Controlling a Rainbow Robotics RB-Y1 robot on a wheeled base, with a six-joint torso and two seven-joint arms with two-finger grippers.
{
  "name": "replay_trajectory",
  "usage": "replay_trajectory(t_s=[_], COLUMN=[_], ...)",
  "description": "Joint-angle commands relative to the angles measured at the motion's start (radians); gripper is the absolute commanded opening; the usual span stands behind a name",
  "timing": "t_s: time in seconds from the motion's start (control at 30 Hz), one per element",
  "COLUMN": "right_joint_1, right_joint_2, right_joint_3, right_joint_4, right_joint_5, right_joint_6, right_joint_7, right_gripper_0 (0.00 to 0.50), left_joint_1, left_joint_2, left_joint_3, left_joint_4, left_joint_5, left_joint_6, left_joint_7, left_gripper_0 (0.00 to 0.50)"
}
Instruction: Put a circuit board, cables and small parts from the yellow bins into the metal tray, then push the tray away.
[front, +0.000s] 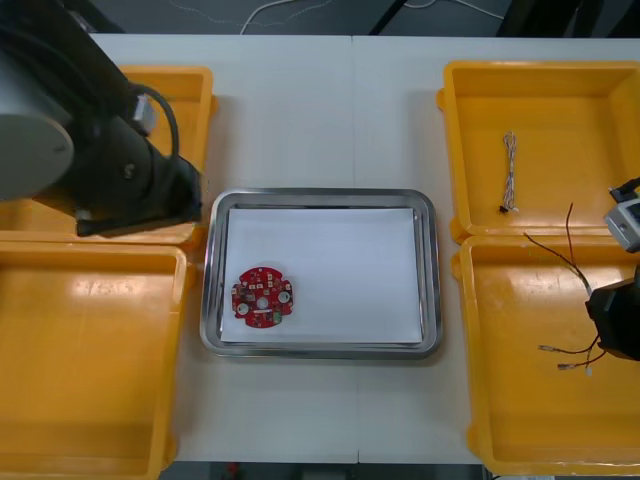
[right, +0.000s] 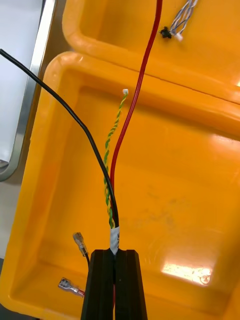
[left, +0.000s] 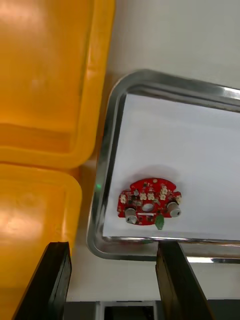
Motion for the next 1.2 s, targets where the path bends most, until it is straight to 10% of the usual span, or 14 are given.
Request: replay_trajectory(t_s=[0.03, 1.2], right_joint_1=[-0.041, -0.634], right_joint_2=[-0.056, -0.095], right_joint_3=[0.085, 0.930], right_joint_4=[-0.032, 0.114], right_joint_5=[-0.006, 0.117], right_joint_6=[0.003, 0.003], right_joint_7=[-0.038, 0.077], right_gripper_0=[0.000, 0.000], left_joint_1=[0.077, 0.146], left_joint_2=[0.037, 0.064], left_joint_3=[0.181, 0.331], left_joint_4=[0.026, 0.372], left_joint_5=[0.011, -0.224], left_joint_6=[0.007, -0.242], left_joint_7=[-0.193, -0.951], left_gripper_0=[0.498, 0.474])
